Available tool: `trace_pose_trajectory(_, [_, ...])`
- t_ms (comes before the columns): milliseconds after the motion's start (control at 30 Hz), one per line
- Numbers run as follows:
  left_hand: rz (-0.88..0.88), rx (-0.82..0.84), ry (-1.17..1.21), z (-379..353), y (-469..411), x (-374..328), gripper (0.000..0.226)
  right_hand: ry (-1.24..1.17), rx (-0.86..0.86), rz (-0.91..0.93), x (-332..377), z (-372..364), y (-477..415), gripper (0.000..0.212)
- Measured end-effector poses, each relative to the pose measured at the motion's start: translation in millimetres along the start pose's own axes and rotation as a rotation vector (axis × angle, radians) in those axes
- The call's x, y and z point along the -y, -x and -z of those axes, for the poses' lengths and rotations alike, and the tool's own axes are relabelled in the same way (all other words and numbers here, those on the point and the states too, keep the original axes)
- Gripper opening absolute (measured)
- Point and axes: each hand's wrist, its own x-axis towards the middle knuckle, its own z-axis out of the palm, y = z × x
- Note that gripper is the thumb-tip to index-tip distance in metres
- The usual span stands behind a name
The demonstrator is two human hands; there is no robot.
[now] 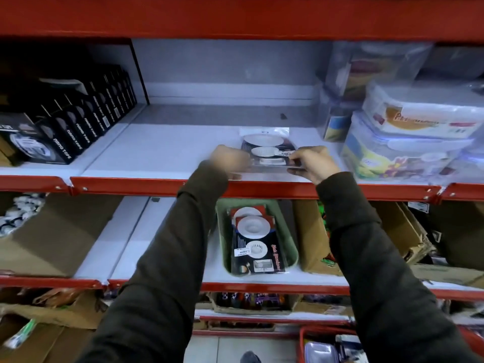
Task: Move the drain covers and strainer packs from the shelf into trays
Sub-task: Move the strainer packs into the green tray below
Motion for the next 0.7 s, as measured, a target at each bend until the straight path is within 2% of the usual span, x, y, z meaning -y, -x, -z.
trace_pose_trajectory(67, [0.06, 0.126, 0.138, 18, 16, 4, 0.035, -0.181, 0.138, -0.068, -1, 17, 16, 0.011])
trace_pose_trajectory(133, [0.097, 0.289, 0.153, 31, 34, 18, 0.027, -0.233, 0.343, -0.142, -12, 34, 34, 0.013])
trace_pose_trajectory(200, [0.092, 0.437, 0.1, 38, 52, 39, 0.02, -0.185, 0.527, -0.178, -33, 46, 48, 0.032])
trace_pose_trajectory(300, [0.095, 0.646, 0.024, 38, 74, 74, 0.026, -0.082, 0.662, -0.144, -76, 54, 66, 0.054])
trace_pose_trajectory(367, [0.154, 0.747, -0.032, 33, 82, 101, 0.028, -0.084, 0.729, -0.163, -110, 58, 78, 0.059])
trace_pose_trajectory(500, [0.365, 0.896, -0.167, 19, 90, 161, 0.028, 0.006, 0.954, -0.278, -168, 60, 99, 0.05])
trace_pose_trajectory(567, [0.49, 0.884, -0.144, 10, 92, 189, 0.02, 0.081, 0.954, -0.378, -197, 57, 103, 0.05])
trace_pose_trajectory(633, [0.554, 0.8, -0.142, 2, 91, 210, 0.021, 0.112, 0.792, -0.455, -219, 54, 101, 0.055])
trace_pose_trajectory(700, [0.546, 0.643, -0.092, -4, 82, 221, 0.033, -0.006, 0.567, -0.514, -226, 50, 92, 0.056])
